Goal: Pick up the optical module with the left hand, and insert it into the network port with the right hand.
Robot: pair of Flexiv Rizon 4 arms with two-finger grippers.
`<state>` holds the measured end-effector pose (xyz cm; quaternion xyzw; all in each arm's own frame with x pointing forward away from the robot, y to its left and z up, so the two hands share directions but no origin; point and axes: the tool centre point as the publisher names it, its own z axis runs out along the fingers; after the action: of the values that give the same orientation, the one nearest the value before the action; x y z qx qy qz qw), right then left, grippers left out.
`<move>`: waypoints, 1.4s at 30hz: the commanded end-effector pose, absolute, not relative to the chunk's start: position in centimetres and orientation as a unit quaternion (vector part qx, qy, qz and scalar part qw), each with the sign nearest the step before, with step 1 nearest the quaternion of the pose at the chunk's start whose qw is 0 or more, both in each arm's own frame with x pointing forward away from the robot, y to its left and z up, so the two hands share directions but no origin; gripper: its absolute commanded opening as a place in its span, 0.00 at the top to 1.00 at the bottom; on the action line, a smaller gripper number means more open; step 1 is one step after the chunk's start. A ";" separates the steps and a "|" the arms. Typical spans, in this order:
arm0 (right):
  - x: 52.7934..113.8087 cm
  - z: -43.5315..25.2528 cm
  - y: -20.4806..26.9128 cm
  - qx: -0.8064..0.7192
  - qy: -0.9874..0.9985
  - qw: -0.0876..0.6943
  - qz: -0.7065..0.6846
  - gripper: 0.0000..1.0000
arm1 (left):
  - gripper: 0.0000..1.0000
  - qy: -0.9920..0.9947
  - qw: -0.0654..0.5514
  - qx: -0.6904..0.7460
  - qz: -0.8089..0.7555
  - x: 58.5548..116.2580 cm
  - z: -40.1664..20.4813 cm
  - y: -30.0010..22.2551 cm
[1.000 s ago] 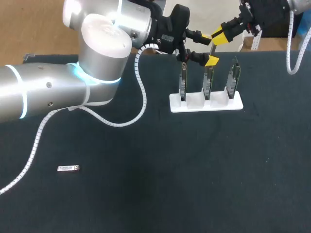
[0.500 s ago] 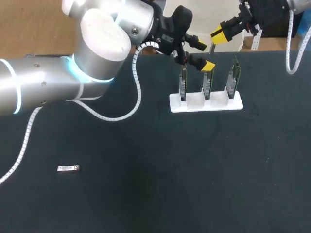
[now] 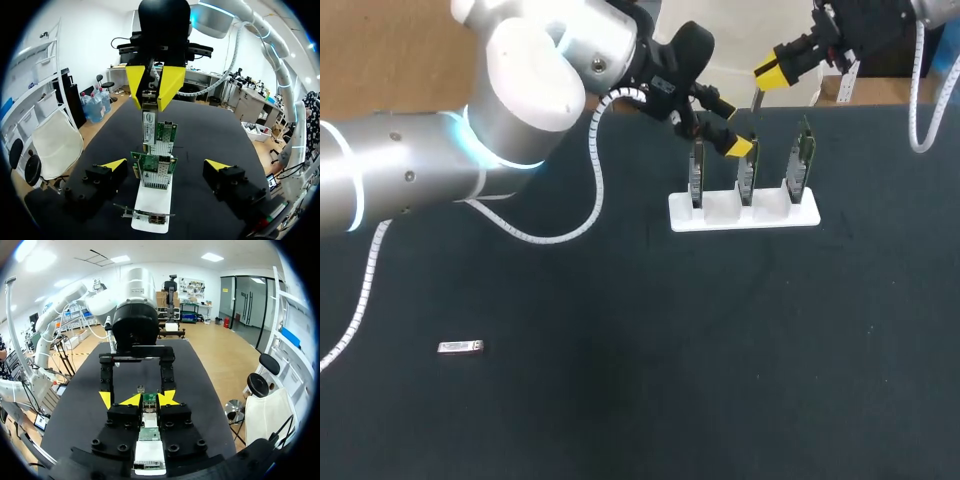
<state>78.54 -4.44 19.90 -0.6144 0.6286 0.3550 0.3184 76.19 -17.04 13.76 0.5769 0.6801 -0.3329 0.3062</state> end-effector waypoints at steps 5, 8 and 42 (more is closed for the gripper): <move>78.2 20.0 -4.3 -0.616 0.628 0.321 0.352 1.00 | 0.00 0.682 0.303 0.580 -0.326 75.9 13.6 -17.2; 78.1 20.0 -4.2 -0.616 0.627 0.321 0.352 1.00 | 0.00 0.681 0.302 0.583 -0.324 75.7 13.6 -17.4; 78.1 20.1 -4.3 -0.618 0.627 0.319 0.352 1.00 | 0.00 0.682 0.287 0.595 -0.314 75.7 13.4 -17.6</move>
<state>78.33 -4.26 20.02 -0.6175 0.6266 0.3540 0.3173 75.51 -17.35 13.33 0.5941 0.6810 -0.3145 0.2906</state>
